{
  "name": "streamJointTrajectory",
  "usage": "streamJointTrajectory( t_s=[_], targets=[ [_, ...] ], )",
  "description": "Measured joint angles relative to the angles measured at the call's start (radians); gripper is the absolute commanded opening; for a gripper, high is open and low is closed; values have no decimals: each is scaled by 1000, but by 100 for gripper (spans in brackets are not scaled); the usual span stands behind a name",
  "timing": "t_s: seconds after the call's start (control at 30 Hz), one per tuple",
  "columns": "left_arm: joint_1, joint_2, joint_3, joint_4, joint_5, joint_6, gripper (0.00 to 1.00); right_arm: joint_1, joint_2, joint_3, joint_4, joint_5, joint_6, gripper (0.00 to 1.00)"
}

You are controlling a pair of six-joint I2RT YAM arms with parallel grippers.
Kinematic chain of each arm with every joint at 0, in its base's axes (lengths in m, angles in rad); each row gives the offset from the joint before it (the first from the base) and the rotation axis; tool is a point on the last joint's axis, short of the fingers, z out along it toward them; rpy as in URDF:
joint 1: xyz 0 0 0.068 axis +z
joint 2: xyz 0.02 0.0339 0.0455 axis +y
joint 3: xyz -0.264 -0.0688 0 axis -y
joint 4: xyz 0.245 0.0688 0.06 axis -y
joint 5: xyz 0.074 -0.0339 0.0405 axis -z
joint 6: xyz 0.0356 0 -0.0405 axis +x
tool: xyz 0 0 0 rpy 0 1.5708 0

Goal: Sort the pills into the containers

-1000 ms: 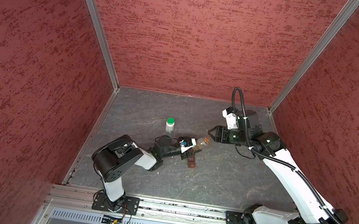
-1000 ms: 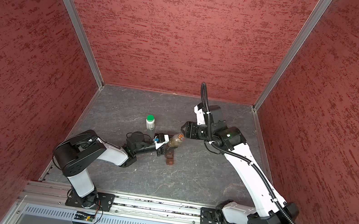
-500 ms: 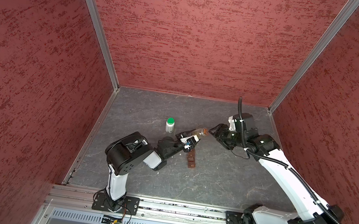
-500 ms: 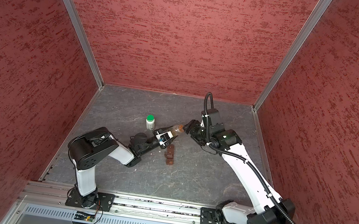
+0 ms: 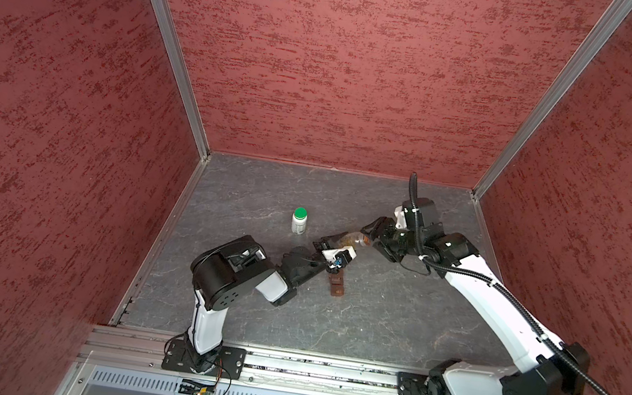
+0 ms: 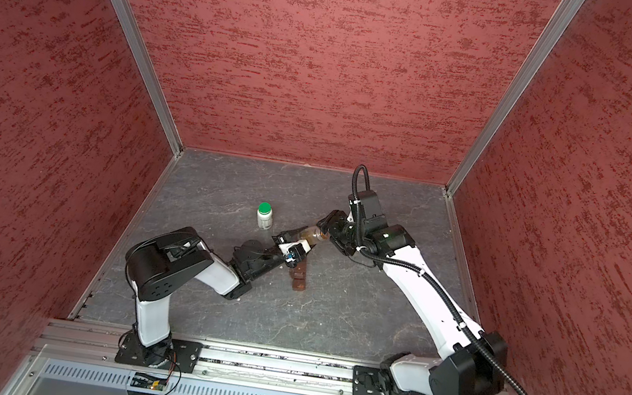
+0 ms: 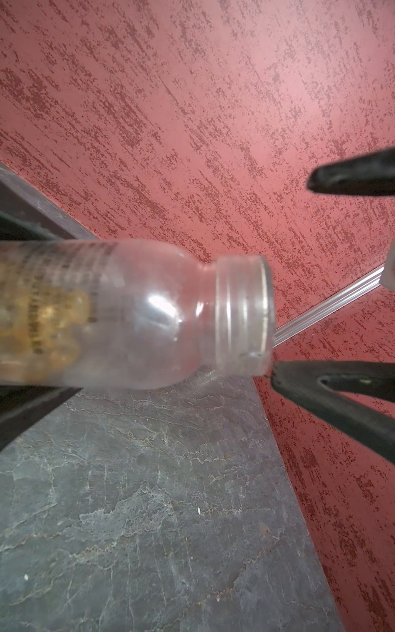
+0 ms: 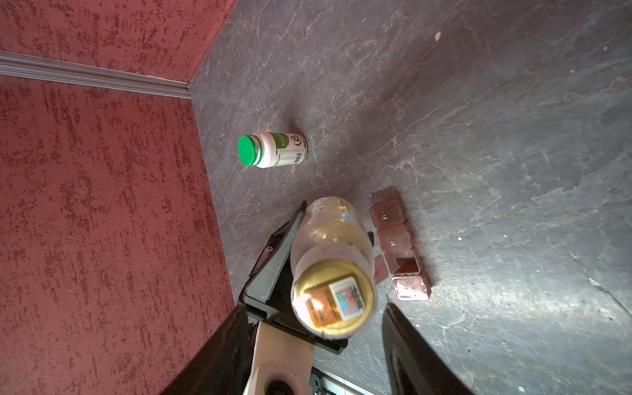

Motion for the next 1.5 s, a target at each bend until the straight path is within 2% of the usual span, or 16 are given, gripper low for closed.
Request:
streamJointTrajectory(
  t_s=[0.27, 0.7, 0.8, 0.97, 1.17, 1.3, 1.5],
  targets=[
    [-4, 0, 0, 0, -9, 14, 0, 0, 21, 0, -2, -2, -10, 54],
    [-6, 0, 0, 0, -10, 14, 0, 0, 47, -3, -3, -12, -19, 52],
    [-6, 0, 0, 0, -10, 14, 0, 0, 51, -3, -3, -17, -20, 49],
    [-6, 0, -2, 0, -9, 14, 0, 0, 51, -3, -3, -19, -27, 38],
    [-6, 0, -4, 0, -5, 14, 0, 0, 51, -3, -9, -20, -55, 35],
    [-3, -1, -17, -3, 26, -2, 0, 0, 51, -3, -36, -30, -151, 35],
    [6, -64, -32, -122, 136, -51, 0, 11, 35, -15, -91, -53, -452, 34]
  ],
)
